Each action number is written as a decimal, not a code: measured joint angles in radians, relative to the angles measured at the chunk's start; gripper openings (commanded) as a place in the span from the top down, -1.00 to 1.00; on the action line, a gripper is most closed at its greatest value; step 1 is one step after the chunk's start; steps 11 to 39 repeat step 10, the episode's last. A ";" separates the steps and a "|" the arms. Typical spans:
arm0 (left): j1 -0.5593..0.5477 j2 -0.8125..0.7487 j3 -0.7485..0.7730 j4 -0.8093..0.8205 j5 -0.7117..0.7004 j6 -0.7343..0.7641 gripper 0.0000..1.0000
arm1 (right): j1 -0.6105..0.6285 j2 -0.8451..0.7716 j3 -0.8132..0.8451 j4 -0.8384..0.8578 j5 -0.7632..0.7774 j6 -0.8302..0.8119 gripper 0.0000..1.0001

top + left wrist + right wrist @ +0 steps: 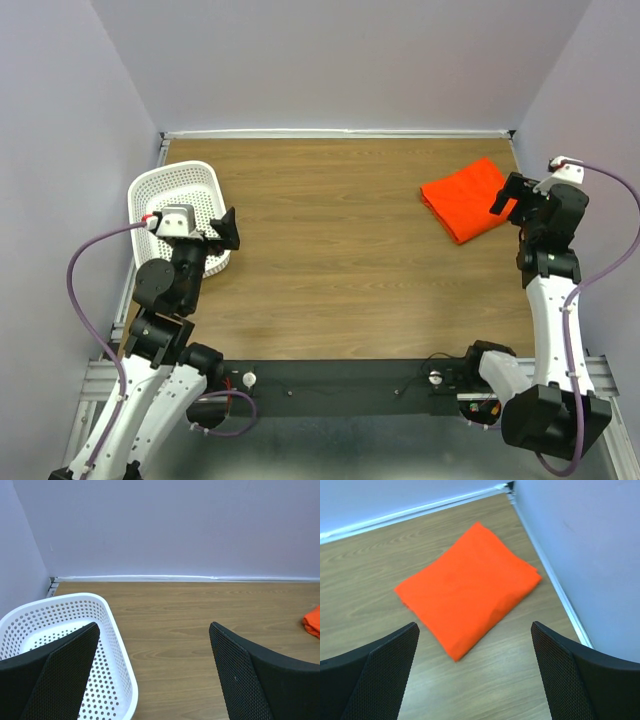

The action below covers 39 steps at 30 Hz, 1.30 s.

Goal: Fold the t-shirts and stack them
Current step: Reset both grippers

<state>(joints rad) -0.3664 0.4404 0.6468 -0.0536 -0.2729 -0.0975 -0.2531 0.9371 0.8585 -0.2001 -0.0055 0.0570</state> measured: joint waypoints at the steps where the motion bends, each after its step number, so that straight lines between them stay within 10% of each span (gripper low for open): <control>1: 0.000 -0.002 0.000 0.001 0.003 0.000 -0.97 | 0.000 0.000 -0.002 0.004 0.024 0.014 -1.00; 39: 0.000 0.001 -0.003 0.002 0.019 0.001 -0.97 | 0.000 0.004 -0.011 0.046 0.121 0.045 -1.00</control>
